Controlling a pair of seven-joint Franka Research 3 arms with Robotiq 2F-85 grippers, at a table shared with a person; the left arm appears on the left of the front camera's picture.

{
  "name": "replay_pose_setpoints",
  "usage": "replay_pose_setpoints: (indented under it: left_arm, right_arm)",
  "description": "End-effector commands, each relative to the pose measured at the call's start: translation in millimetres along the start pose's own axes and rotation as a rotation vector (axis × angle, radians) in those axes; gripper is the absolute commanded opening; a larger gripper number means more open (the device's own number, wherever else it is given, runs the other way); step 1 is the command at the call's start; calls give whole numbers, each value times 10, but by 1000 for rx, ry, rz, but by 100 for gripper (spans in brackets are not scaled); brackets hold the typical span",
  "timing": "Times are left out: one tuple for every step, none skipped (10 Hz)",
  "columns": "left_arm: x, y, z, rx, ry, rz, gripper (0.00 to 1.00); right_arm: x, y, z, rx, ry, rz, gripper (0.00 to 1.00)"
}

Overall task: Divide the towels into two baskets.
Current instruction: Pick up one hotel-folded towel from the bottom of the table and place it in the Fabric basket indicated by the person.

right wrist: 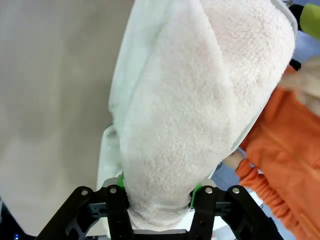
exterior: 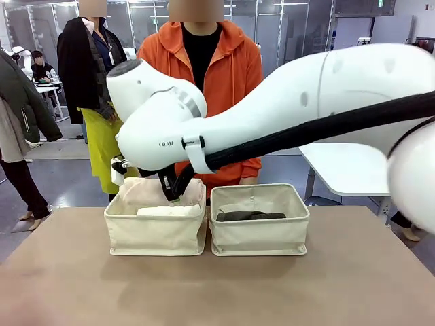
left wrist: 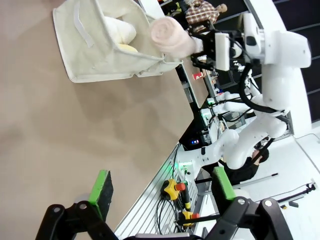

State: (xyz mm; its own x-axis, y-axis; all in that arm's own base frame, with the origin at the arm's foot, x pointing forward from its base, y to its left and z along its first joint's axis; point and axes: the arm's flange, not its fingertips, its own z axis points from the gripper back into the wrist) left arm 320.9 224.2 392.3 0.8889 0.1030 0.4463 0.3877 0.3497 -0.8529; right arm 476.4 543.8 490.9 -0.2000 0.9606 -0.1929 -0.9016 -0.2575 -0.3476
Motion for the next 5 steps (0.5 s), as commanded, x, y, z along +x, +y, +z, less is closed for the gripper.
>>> replay_pose_setpoints:
  left_arm:
    - [-13,-30,20,-4,-10,-1,100]
    - [-13,-30,20,-4,-10,-1,100]
    - [-13,-30,20,-4,-10,-1,100]
    - [-13,-30,20,-4,-10,-1,100]
    - [-13,-30,20,-4,-10,-1,100]
  right_arm:
    - [36,-167,-130,-60,-5,32,41]
    - [42,-214,-281,-69,-7,17,41]
    - [55,-252,-420,-85,13,13,41]
    - [72,-294,-511,-92,26,15,41]
    - [98,-331,-575,-109,38,8,41]
